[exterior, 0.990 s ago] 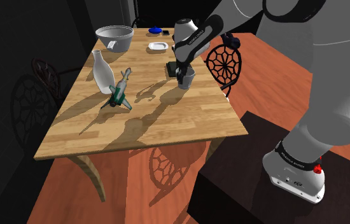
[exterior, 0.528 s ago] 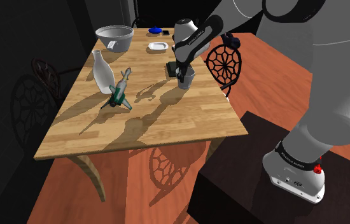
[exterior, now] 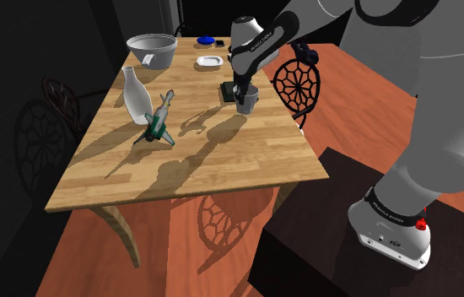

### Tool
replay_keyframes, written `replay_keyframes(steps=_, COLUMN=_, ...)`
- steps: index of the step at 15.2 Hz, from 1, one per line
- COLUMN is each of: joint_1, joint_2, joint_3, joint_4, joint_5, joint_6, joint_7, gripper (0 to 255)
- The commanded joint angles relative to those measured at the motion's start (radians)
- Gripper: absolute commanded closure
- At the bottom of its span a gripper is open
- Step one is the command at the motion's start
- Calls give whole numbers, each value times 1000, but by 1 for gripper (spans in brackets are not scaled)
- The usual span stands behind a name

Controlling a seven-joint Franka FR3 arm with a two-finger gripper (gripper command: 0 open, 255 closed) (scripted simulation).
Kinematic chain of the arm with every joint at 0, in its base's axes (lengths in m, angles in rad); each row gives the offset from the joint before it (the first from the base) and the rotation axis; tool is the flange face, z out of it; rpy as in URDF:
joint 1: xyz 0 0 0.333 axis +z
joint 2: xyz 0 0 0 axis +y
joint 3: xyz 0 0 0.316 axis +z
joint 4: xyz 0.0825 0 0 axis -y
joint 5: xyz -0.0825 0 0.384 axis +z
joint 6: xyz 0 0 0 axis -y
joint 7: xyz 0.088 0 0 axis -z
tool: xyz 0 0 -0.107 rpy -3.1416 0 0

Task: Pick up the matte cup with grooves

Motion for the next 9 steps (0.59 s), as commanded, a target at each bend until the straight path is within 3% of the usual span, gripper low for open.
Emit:
replay_keyframes(steps=1, joint_1=0, joint_2=-21, joint_3=1, joint_4=0, joint_5=1, joint_6=-20, joint_7=-4, gripper=255)
replay_keyframes(steps=9, joint_1=0, joint_2=-82, joint_3=3, joint_4=24, joint_5=8, joint_6=-104, joint_7=-18, gripper=255)
